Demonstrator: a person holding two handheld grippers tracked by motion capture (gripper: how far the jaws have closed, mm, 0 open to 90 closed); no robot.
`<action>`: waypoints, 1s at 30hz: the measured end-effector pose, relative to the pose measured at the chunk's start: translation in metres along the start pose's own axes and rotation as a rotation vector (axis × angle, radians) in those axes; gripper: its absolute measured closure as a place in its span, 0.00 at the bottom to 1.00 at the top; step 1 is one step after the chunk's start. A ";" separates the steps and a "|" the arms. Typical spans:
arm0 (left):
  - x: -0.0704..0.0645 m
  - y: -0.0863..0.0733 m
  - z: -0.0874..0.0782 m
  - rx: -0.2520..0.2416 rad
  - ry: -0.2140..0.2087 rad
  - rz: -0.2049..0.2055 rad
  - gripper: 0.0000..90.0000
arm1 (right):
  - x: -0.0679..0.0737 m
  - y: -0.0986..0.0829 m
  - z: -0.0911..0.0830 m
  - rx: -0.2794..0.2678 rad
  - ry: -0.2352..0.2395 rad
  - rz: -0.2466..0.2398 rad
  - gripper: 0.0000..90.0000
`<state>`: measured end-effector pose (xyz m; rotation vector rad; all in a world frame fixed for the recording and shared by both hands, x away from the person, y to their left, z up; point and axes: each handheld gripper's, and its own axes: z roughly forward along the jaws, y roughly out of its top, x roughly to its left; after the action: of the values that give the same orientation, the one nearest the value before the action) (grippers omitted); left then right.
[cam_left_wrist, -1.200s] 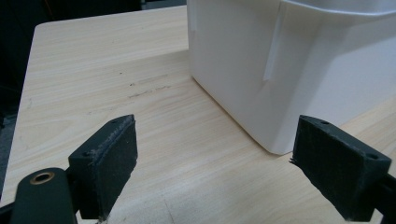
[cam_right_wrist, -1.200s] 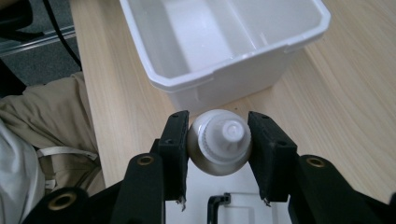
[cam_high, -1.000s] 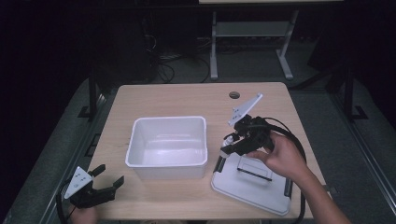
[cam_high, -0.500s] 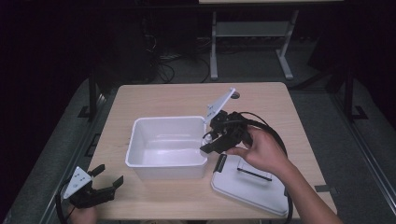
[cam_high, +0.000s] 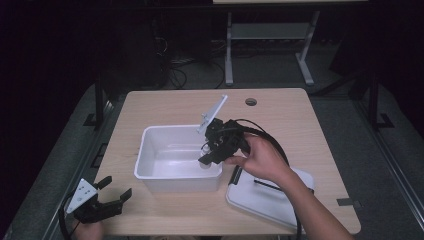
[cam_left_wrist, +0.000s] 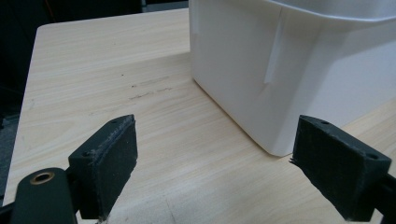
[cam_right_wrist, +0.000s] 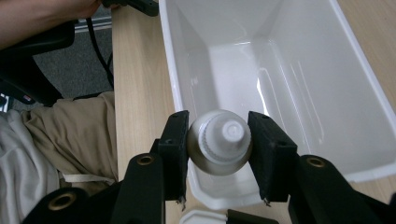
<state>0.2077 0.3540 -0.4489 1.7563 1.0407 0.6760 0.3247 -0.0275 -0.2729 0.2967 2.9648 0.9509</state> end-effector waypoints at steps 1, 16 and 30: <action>0.000 0.000 0.000 0.000 0.000 0.000 0.14 | 0.000 0.002 0.002 0.005 0.003 0.003 0.66; 0.001 0.000 0.000 -0.004 -0.004 0.000 0.14 | -0.006 0.019 0.035 0.014 0.035 -0.014 0.66; 0.000 0.000 0.000 0.000 -0.008 -0.002 0.14 | -0.017 0.017 0.060 0.029 0.048 0.003 0.66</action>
<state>0.2077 0.3539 -0.4492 1.7564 1.0362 0.6674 0.3490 0.0169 -0.3126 0.2839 3.0245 0.9290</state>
